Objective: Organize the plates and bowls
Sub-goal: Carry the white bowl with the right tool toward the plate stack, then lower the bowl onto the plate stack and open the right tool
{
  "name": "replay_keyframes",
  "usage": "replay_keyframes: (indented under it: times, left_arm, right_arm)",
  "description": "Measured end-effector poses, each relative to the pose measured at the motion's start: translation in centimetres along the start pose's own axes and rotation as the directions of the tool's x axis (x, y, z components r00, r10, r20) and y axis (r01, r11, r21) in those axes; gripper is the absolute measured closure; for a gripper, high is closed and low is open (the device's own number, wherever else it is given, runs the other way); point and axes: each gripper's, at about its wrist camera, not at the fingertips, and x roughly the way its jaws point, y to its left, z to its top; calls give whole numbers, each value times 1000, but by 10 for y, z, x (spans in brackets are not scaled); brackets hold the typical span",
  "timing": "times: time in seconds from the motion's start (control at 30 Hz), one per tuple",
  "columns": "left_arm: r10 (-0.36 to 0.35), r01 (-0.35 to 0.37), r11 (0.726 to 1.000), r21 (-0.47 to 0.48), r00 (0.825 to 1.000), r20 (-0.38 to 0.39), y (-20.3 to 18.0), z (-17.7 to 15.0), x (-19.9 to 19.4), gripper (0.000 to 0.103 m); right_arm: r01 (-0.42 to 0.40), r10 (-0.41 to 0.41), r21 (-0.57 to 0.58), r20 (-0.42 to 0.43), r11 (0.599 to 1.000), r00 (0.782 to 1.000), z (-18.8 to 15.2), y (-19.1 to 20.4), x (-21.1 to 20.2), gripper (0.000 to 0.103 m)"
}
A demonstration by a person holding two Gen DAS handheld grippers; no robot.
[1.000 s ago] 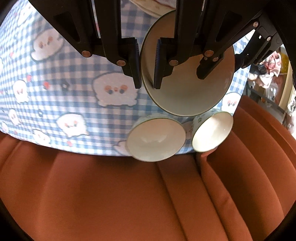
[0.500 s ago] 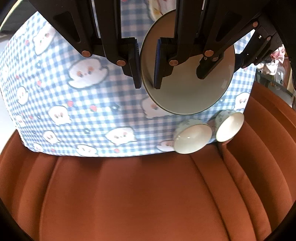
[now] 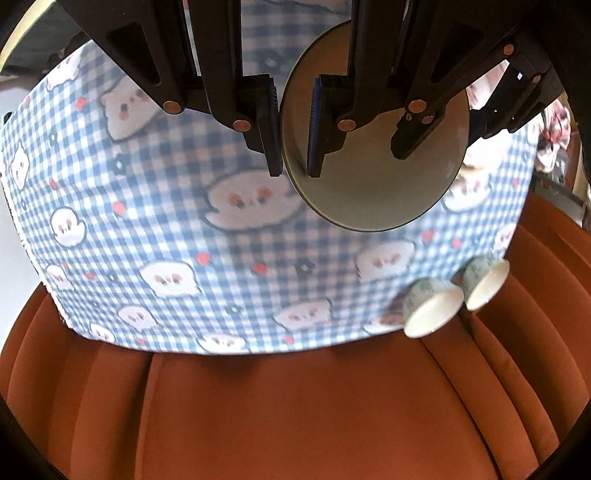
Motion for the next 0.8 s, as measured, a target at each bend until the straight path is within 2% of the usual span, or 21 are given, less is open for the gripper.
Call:
replay_keyframes:
  times: [0.27, 0.47, 0.63, 0.8]
  left_arm:
    - [50, -51, 997, -64, 999, -23, -26, -42, 9, 66]
    - [111, -113, 988, -105, 993, -32, -24, -55, 13, 66]
    - [135, -142, 979, -143, 989, -62, -20, -62, 21, 66]
    - [180, -182, 979, -92, 983, -30, -30, -60, 24, 66]
  right_arm:
    - [-33, 29, -76, -48, 997, 998, -32, -40, 7, 86]
    - [-73, 63, -140, -75, 987, 995, -43, -40, 16, 86]
    - [-103, 82, -187, -115, 977, 990, -47, -35, 27, 86]
    - [-122, 97, -205, -129, 971, 987, -48, -38, 36, 86]
